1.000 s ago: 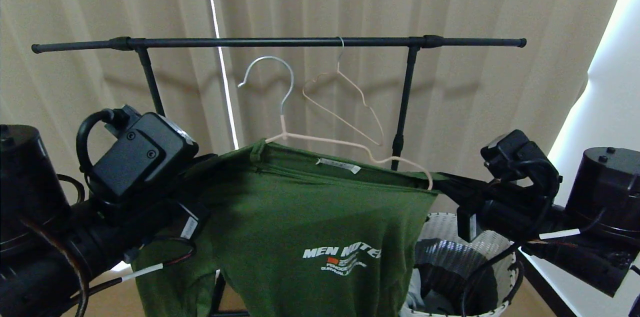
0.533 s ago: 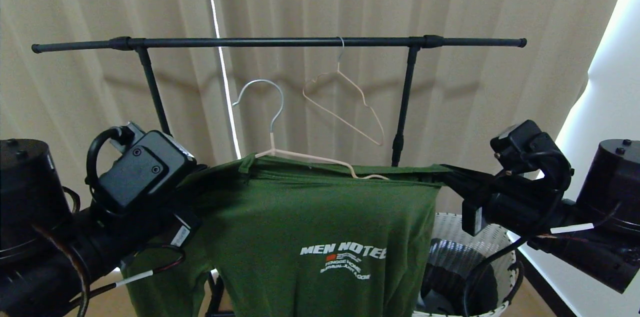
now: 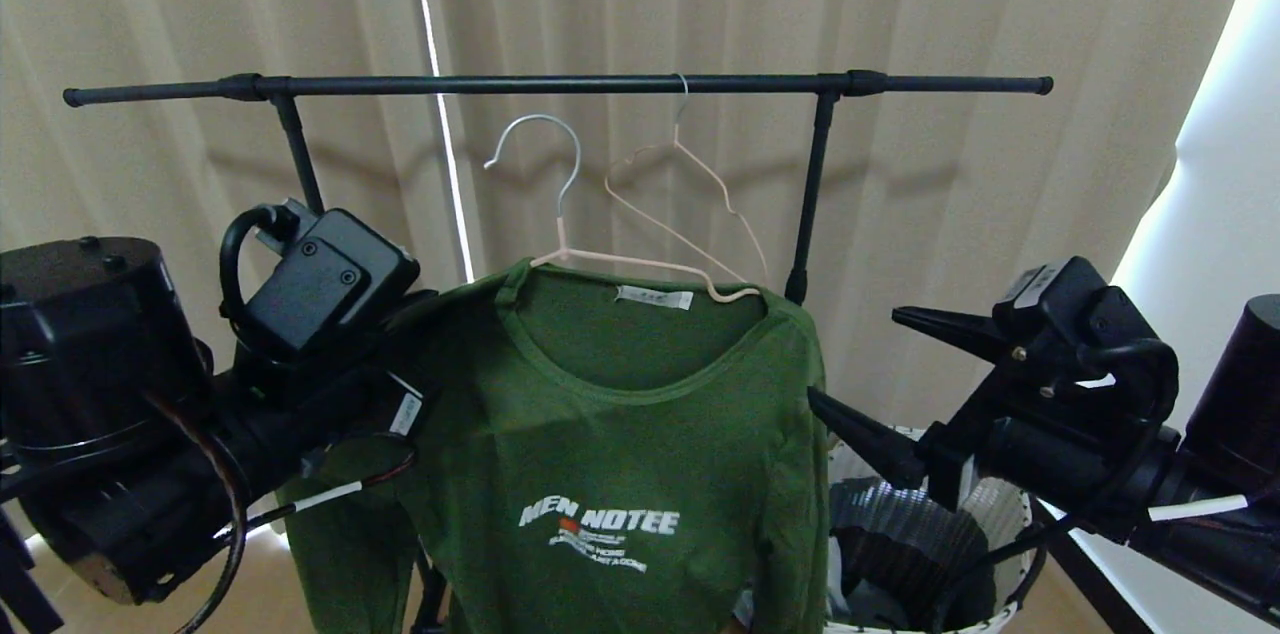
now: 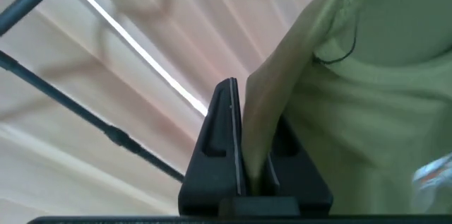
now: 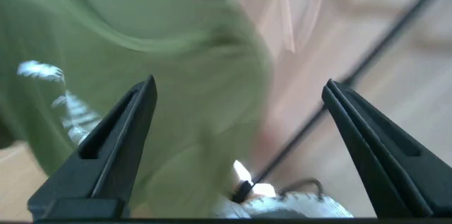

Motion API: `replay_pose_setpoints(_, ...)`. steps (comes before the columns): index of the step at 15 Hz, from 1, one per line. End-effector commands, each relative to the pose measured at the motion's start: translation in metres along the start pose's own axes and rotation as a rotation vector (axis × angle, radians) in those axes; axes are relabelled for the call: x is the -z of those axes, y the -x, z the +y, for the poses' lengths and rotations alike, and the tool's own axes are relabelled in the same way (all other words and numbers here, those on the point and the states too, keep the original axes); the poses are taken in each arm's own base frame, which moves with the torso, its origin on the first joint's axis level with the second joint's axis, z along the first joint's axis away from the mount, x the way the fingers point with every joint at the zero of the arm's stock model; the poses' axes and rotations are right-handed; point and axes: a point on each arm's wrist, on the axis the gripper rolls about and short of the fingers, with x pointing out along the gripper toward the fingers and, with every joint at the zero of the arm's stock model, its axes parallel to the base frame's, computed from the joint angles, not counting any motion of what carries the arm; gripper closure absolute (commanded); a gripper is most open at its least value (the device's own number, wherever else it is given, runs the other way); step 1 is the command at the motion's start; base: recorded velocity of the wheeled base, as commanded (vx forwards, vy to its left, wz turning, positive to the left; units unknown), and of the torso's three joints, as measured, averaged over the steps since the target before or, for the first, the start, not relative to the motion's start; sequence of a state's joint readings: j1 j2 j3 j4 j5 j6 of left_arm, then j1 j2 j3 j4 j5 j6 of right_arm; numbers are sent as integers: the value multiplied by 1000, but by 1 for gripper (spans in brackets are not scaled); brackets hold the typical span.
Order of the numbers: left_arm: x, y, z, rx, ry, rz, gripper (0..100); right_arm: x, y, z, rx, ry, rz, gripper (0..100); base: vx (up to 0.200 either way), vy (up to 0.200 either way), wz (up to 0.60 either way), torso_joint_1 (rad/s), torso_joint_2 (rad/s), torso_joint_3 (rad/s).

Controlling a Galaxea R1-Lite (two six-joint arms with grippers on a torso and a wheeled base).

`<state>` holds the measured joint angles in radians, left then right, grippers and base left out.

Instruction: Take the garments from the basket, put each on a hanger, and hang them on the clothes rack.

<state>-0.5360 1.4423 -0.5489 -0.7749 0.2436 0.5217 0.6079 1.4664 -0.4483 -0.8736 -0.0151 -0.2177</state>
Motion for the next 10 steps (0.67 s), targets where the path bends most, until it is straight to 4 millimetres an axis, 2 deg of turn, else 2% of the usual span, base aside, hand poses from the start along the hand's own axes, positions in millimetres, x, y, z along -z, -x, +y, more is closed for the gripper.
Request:
replay_pose_setpoints(1,6,-8,-6,16,6,20,100,-7,-1,11,-50,9,-30,0,0,0,0,0,0,0)
replay_pose_setpoints(10,-6,2,-27,91,30,-74,100,-42,-42,9,-37,104,-84,0,0,0,0,0,0,0)
